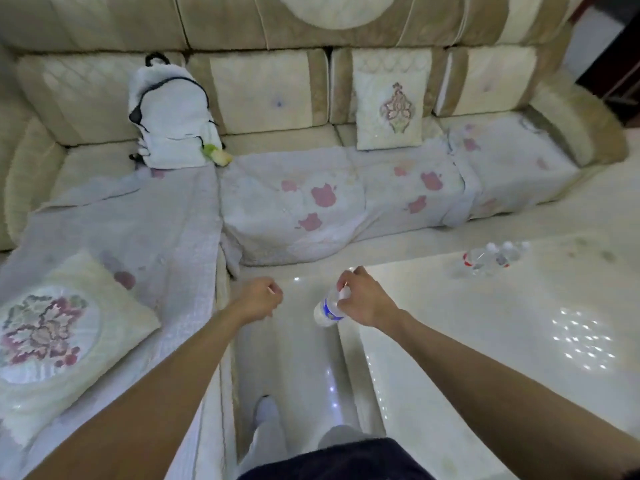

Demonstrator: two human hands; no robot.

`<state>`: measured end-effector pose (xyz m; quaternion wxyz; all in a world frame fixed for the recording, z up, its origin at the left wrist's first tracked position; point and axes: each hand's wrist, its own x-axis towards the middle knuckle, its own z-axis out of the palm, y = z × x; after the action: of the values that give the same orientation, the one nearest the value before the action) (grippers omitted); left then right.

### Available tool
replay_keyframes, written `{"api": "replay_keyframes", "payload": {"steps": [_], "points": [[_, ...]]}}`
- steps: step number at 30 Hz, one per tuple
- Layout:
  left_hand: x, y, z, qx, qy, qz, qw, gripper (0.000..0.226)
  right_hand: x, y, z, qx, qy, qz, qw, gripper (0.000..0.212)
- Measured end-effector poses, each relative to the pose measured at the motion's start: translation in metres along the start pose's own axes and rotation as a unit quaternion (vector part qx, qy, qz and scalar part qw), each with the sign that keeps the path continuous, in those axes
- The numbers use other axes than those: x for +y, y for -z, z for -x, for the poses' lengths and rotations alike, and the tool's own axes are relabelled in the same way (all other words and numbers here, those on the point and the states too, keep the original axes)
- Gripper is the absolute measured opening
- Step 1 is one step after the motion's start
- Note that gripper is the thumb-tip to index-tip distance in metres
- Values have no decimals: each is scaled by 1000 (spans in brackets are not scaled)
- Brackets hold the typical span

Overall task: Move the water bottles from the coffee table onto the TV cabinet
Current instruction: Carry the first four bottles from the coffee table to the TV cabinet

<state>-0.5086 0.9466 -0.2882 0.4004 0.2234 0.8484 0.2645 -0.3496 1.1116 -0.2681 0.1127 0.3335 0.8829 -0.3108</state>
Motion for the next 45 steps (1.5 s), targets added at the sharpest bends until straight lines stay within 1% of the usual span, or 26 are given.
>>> {"api": "replay_keyframes", "payload": {"steps": [3, 6, 9, 12, 15, 18, 20, 23, 26, 28, 31, 34, 37, 38, 40, 42, 45], "points": [[33, 21, -52, -42, -36, -29, 998, 14, 1, 23, -18, 40, -42, -19, 998, 28], [78, 29, -94, -65, -77, -35, 994, 10, 8, 44, -39, 71, -100, -35, 992, 27], [121, 22, -136, -112, -106, -64, 986, 11, 26, 61, -65, 97, -143, -44, 984, 29], [162, 5, -175, -160, -133, -102, 973, 5, 57, 71, -93, 109, -186, -50, 975, 30], [197, -13, -220, -200, -168, -164, 951, 7, 96, 80, -127, 116, -220, -86, 965, 31], [232, -23, -262, -213, -185, -225, 933, 9, 128, 95, -157, 116, -258, -117, 952, 33], [258, -29, -284, -233, -207, -274, 910, 11, 142, 105, -166, 130, -280, -136, 941, 31], [301, -44, -312, -251, -224, -327, 883, 13, 160, 122, -167, 170, -322, -182, 913, 29], [347, -74, -335, -283, -239, -355, 858, 7, 183, 142, -164, 224, -362, -217, 879, 29], [375, -100, -344, -300, -274, -375, 833, 10, 195, 155, -162, 258, -390, -242, 850, 29], [407, -144, -352, -333, -334, -405, 783, 19, 208, 163, -162, 276, -419, -269, 822, 27], [430, -194, -359, -362, -401, -448, 713, 26, 224, 163, -162, 281, -459, -303, 787, 26], [450, -250, -370, -410, -440, -479, 640, 34, 244, 161, -165, 290, -518, -332, 733, 29], [457, -270, -375, -425, -446, -483, 622, 37, 252, 162, -167, 296, -537, -337, 714, 29], [472, -309, -386, -446, -455, -485, 599, 43, 265, 161, -174, 301, -564, -348, 686, 29], [485, -347, -397, -457, -475, -489, 571, 49, 278, 159, -181, 299, -582, -358, 666, 29], [490, -400, -409, -465, -518, -500, 515, 60, 295, 149, -188, 308, -607, -365, 634, 28]]}}
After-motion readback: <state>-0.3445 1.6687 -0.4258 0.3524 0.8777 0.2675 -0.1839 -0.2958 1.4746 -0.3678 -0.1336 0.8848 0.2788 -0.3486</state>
